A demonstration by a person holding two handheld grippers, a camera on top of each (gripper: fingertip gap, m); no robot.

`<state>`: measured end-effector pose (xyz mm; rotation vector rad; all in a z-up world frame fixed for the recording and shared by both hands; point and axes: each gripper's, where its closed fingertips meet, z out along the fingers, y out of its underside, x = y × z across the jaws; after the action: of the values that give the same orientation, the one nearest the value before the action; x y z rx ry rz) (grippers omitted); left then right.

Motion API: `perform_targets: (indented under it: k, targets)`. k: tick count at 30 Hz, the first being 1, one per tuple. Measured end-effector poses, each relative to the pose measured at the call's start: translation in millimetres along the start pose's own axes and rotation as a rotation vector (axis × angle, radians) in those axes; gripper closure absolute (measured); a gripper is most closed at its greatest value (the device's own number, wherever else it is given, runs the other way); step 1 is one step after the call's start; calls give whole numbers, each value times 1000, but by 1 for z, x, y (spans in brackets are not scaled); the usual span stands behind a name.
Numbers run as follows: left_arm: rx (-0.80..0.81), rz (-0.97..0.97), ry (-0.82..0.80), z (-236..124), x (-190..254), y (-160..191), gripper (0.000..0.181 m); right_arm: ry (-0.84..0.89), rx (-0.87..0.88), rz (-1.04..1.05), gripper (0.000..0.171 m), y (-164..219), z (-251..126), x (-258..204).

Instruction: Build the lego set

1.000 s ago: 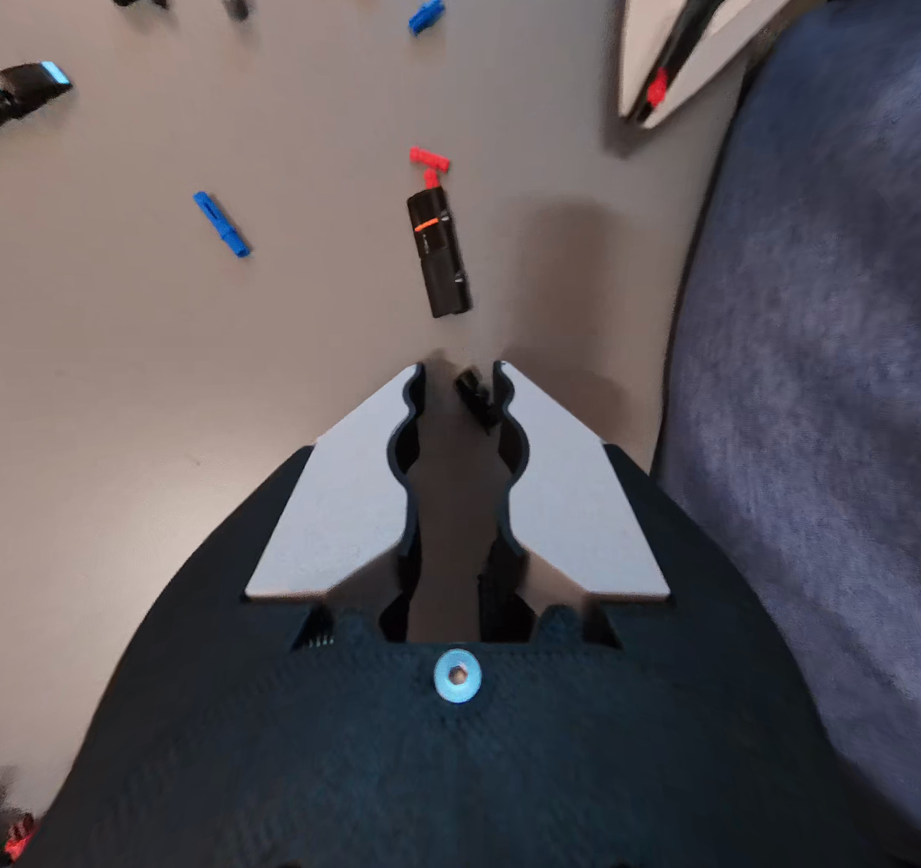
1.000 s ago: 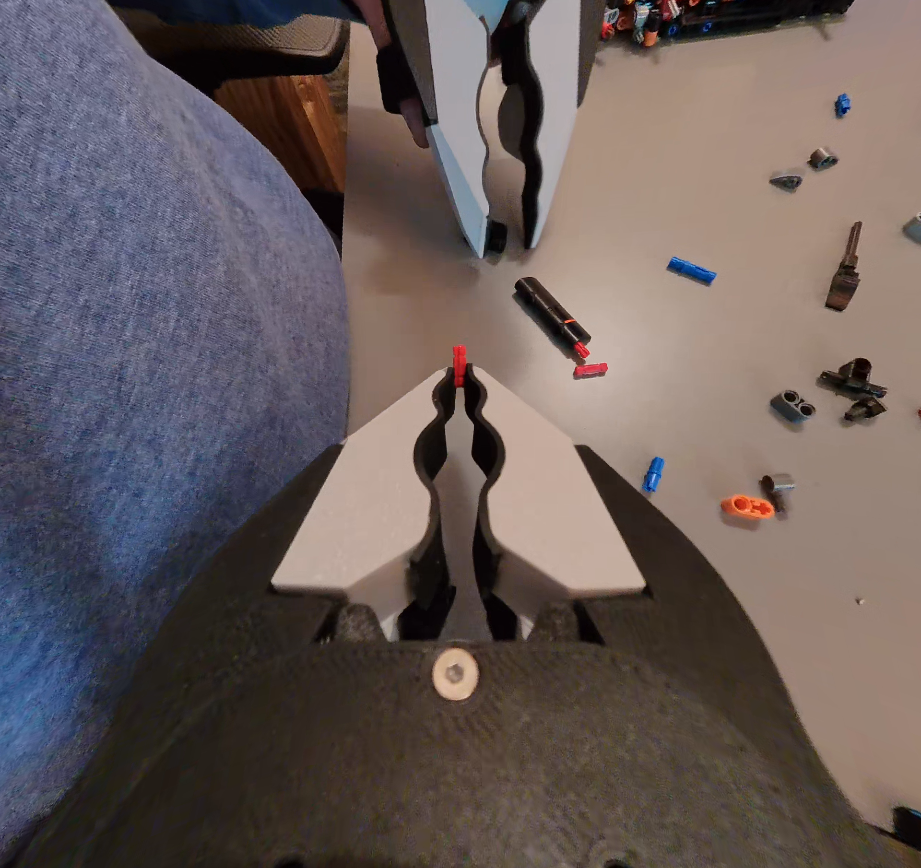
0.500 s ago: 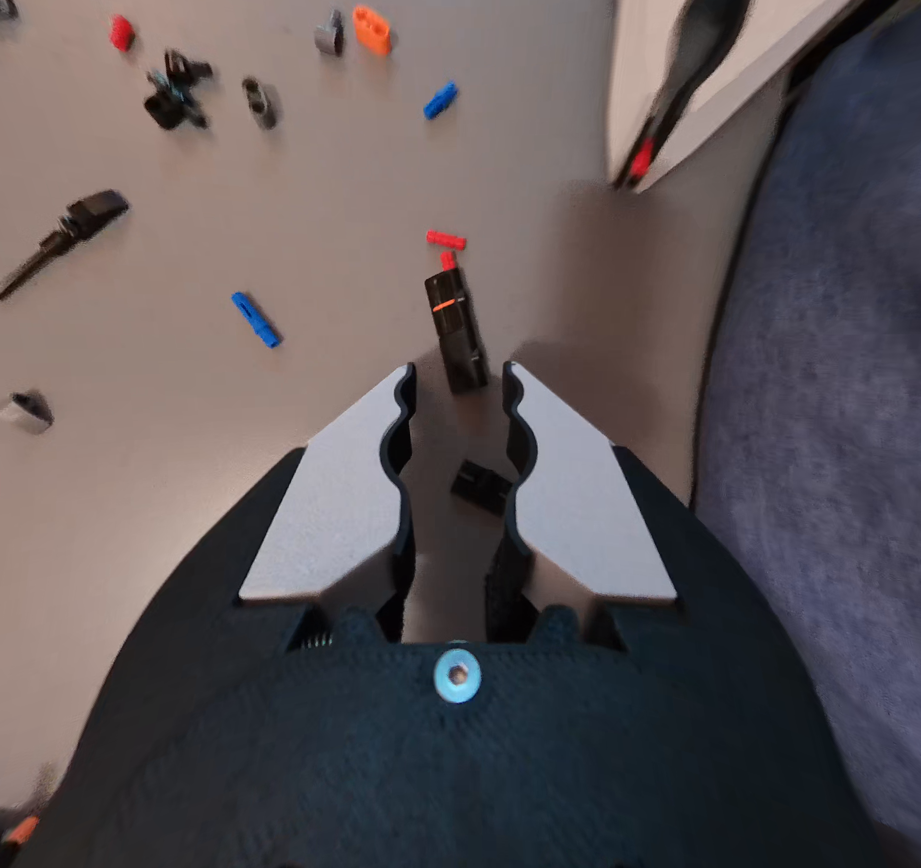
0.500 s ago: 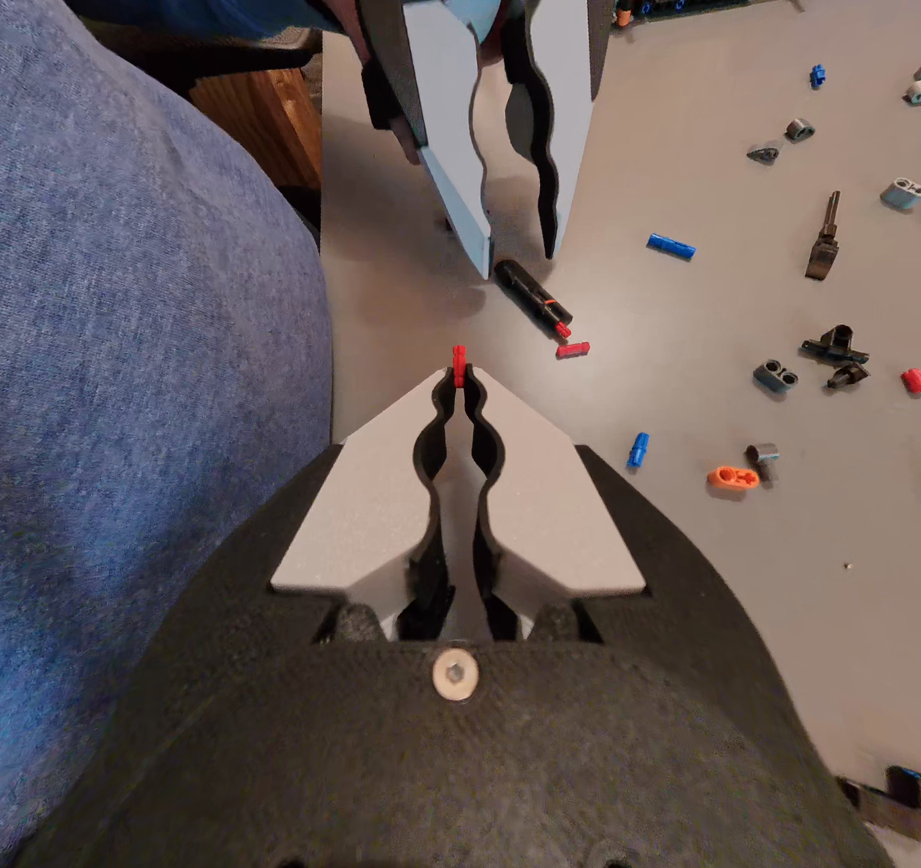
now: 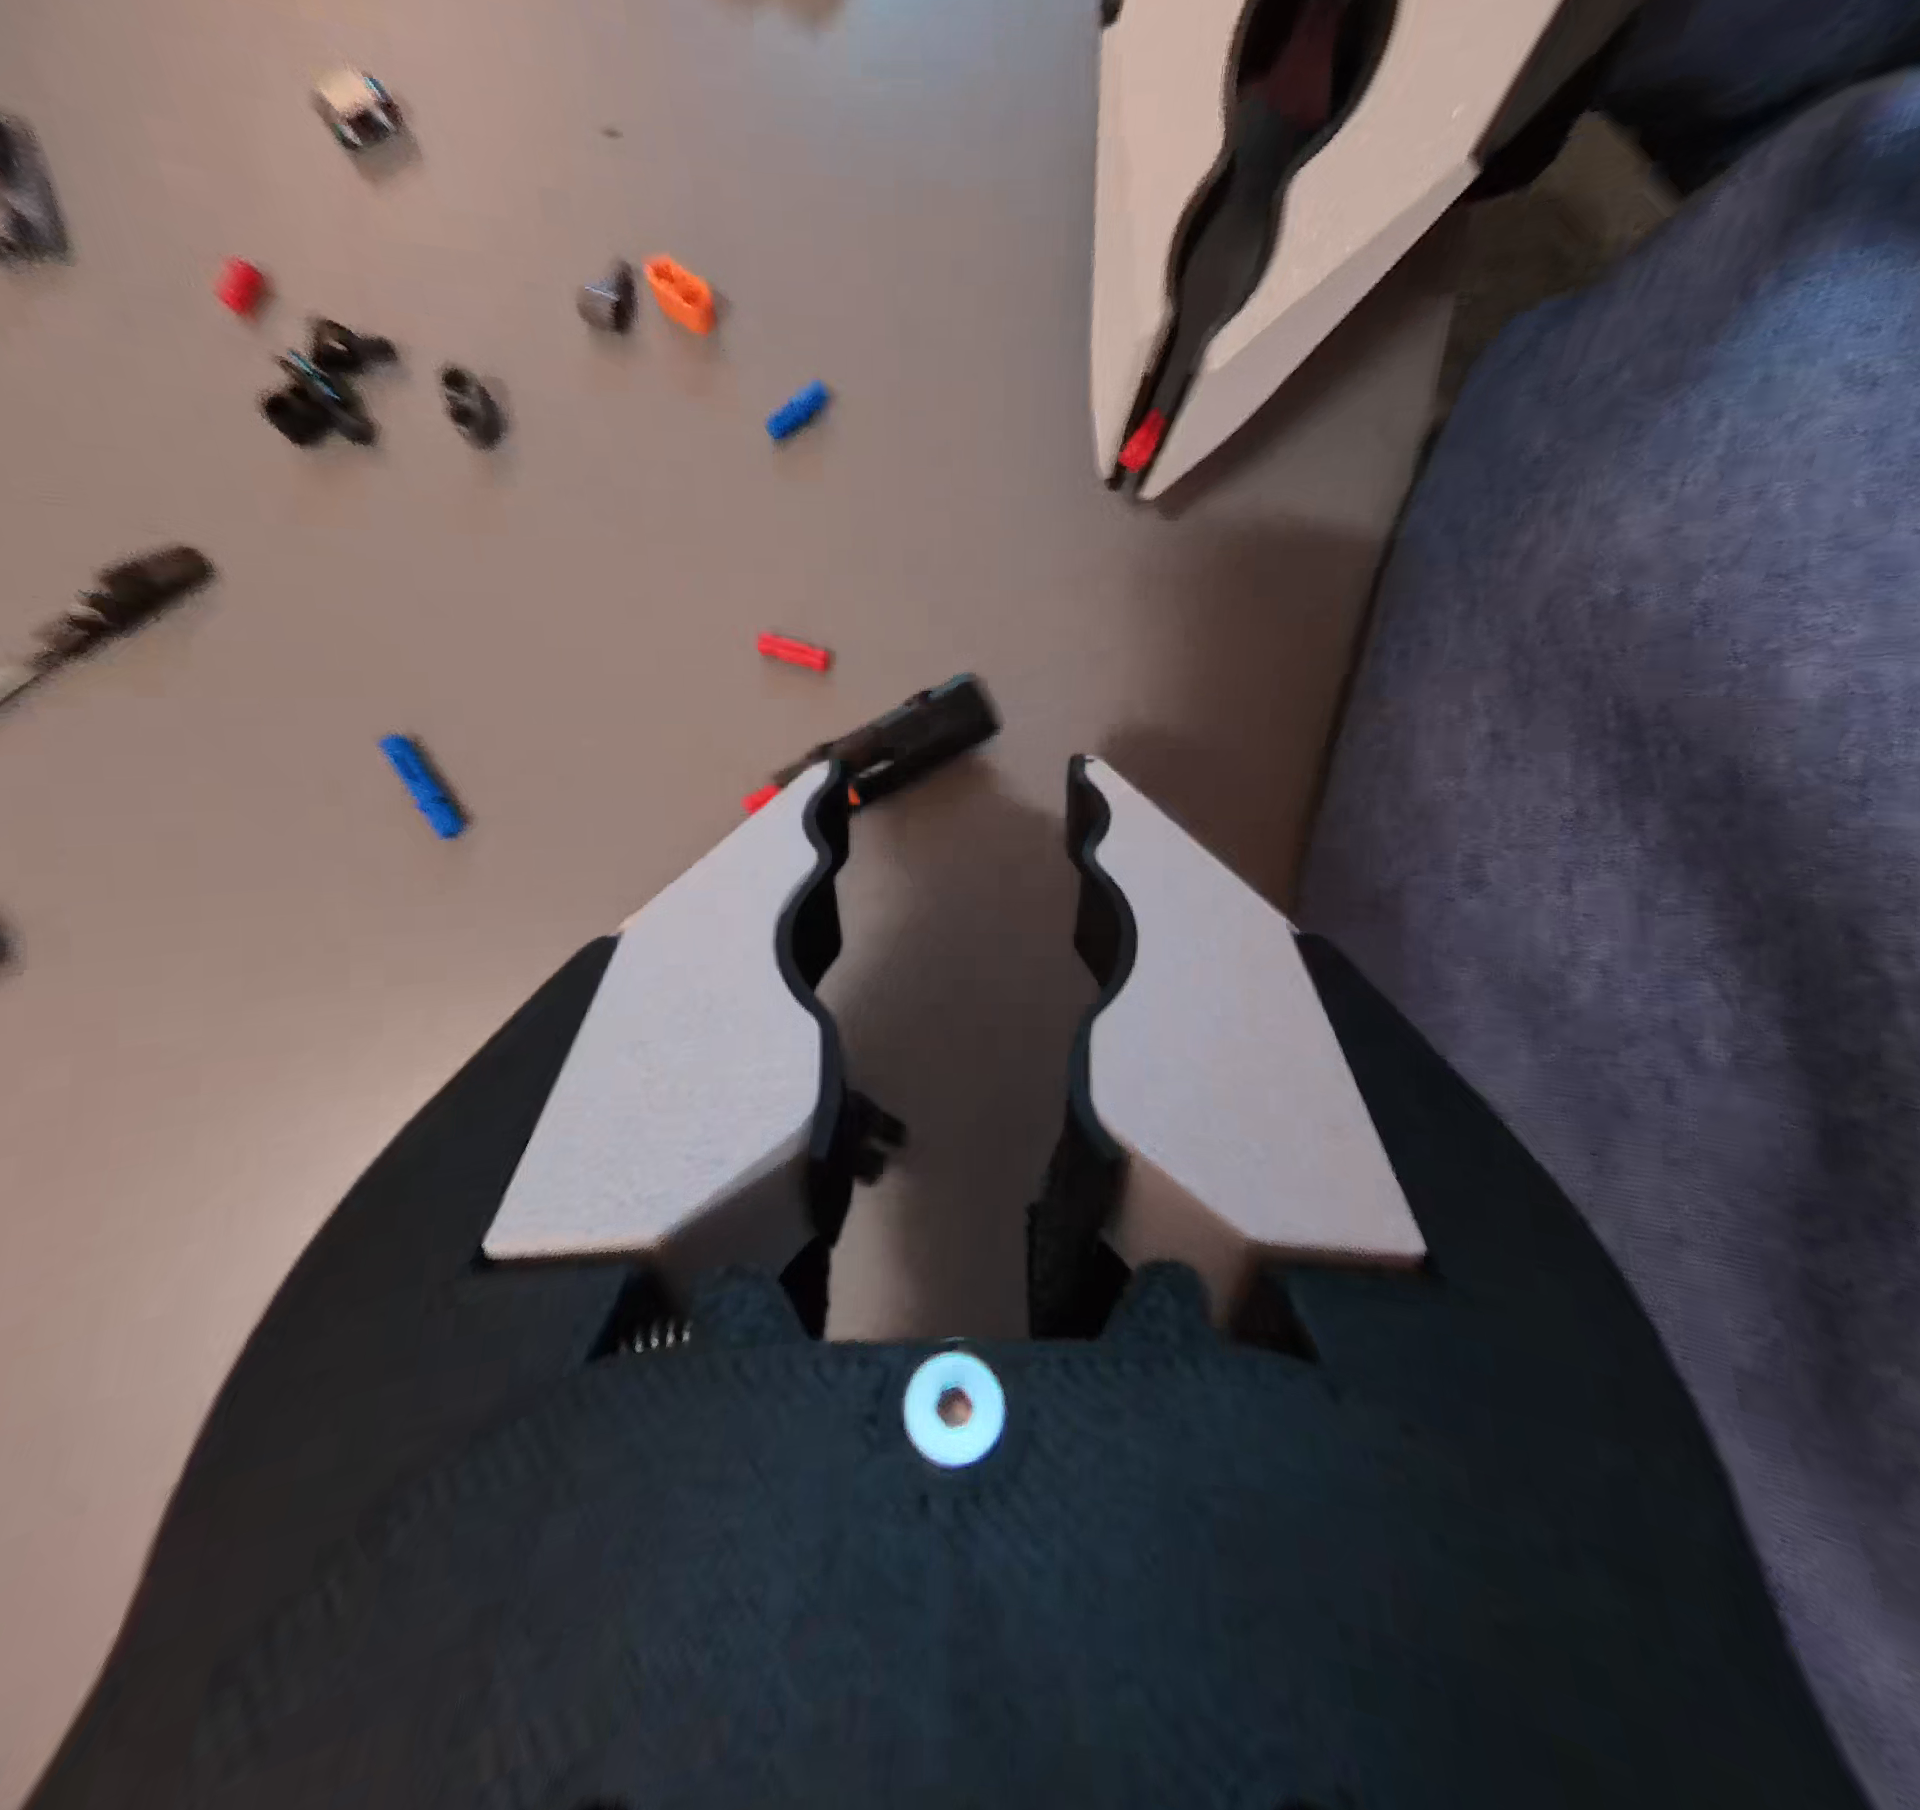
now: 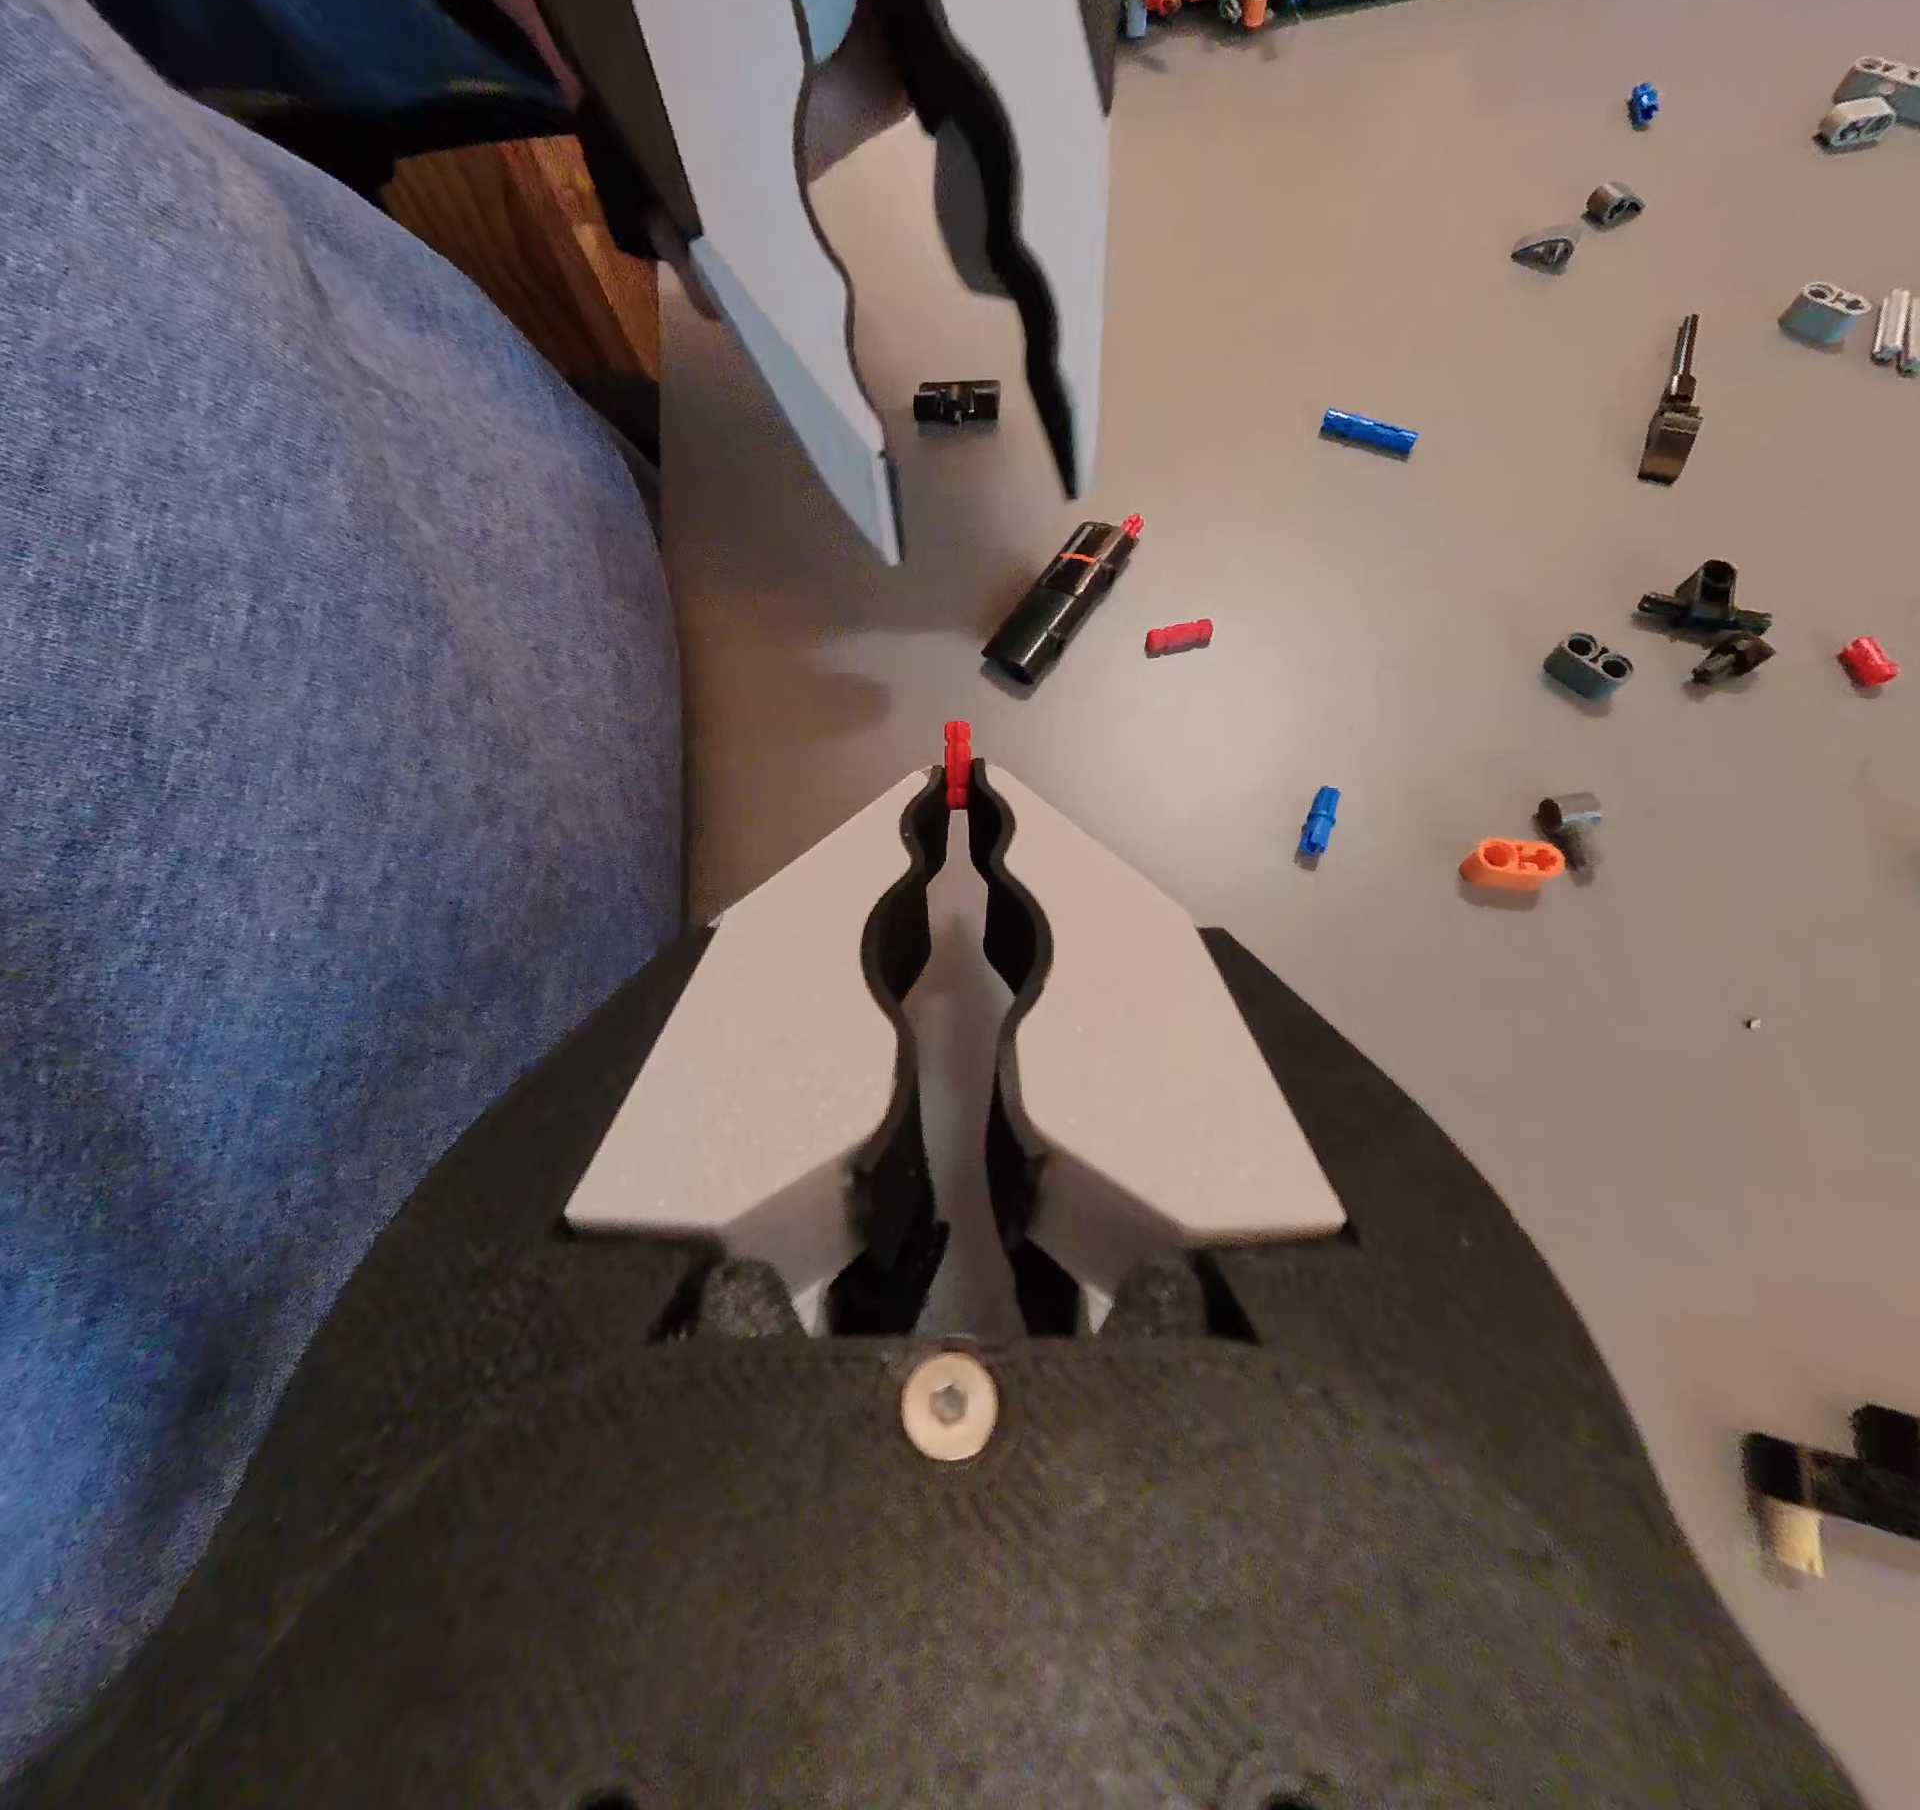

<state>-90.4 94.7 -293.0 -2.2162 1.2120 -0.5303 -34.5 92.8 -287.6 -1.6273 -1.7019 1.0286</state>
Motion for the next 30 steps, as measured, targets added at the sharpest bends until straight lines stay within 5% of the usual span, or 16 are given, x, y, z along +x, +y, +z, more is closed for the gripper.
perform_targets:
  k: [5,11,16,30]
  targets:
    - [-149,317,-66,10,-17,5,143,14,4,-18,170,0,-1,-2]
    - [-242,435,3,21,-19,10,152,23,12,-11,170,1,-6,-1]
    - [-239,391,94,25,-13,10,164,18,-5,-2,170,5,-3,1]
    - [-110,262,-31,24,-14,6,167,59,-187,-25,170,11,23,27]
